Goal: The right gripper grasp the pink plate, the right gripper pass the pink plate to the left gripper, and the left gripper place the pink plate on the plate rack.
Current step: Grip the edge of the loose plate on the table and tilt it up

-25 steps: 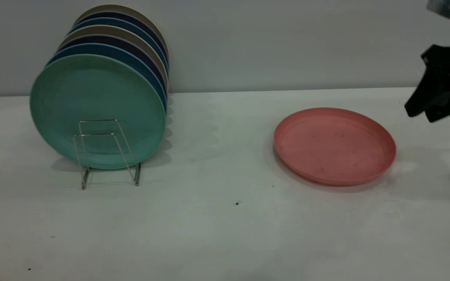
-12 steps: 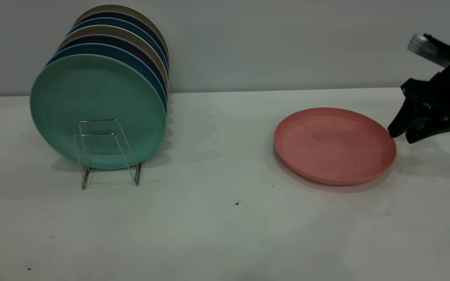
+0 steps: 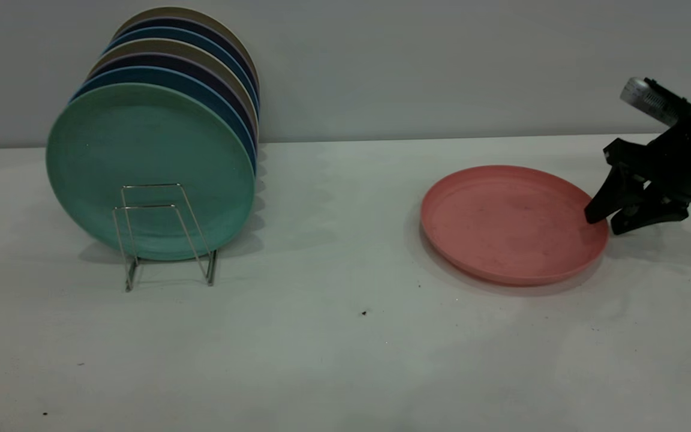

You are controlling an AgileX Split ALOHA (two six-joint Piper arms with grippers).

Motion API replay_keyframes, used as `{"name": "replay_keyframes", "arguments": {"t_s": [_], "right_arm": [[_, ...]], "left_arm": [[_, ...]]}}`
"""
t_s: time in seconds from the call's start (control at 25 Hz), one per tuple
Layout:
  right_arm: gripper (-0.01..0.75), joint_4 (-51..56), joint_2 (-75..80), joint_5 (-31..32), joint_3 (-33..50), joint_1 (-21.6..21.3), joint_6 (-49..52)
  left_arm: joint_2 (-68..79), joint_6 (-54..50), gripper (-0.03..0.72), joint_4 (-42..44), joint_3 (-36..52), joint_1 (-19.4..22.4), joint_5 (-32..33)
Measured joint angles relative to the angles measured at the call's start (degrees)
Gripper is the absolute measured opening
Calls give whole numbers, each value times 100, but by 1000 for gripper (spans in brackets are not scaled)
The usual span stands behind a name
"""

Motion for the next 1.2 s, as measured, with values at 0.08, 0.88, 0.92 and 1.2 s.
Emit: {"name": "replay_keyframes", "arguments": {"t_s": [0.08, 0.88, 0.92, 1.2], "right_arm": [[388, 137, 107, -7, 0, 0, 0], [13, 677, 251, 1212, -28, 0, -504], [13, 744, 251, 1379, -28, 0, -619], [13, 1163, 251, 1886, -28, 4, -1110]], "left_arm": [[0, 0, 458, 0, 0, 0, 0], [234, 57, 458, -6, 0, 0, -304], [367, 88, 458, -12, 0, 0, -262], [1752, 1172, 458, -986, 0, 0, -403]]}}
